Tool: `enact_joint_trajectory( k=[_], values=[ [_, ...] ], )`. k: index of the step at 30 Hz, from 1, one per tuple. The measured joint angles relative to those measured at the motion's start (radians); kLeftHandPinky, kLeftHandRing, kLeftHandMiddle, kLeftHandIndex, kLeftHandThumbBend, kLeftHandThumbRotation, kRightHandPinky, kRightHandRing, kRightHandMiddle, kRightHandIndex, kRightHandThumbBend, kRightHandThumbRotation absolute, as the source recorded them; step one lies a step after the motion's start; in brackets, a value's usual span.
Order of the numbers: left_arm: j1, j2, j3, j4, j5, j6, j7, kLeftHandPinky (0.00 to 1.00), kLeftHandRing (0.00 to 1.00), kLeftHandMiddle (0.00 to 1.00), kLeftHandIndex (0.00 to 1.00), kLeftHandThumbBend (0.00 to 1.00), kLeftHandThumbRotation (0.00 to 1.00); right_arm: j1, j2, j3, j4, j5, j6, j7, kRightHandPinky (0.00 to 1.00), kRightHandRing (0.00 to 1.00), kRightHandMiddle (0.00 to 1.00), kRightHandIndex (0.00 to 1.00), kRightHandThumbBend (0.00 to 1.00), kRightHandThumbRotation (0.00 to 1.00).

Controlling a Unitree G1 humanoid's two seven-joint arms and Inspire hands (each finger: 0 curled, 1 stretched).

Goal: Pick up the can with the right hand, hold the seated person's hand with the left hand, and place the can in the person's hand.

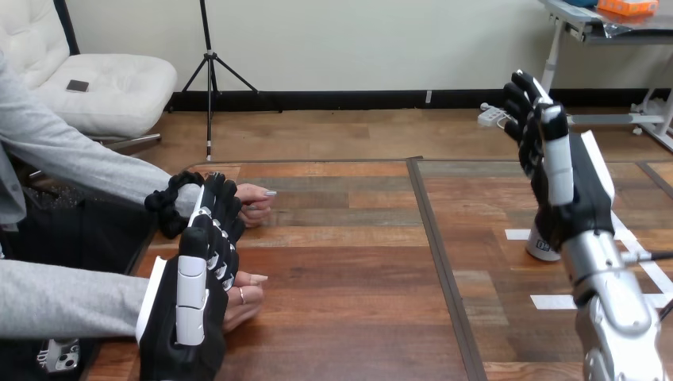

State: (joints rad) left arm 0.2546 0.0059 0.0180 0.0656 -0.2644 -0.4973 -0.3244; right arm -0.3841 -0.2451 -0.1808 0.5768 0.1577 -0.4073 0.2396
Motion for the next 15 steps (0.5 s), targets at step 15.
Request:
enact_joint_trajectory(
  k=[15],
  values=[
    [0.000,0.002,-0.001,0.000,0.001,0.000,0.001,1.00,1.00,1.00,0.99,0.76,1.00,-0.129,-0.056,-0.014,0.148,-0.027,0.014,-0.024,1.00,0.99,0.97,0.97,0.98,1.00]
  ],
)
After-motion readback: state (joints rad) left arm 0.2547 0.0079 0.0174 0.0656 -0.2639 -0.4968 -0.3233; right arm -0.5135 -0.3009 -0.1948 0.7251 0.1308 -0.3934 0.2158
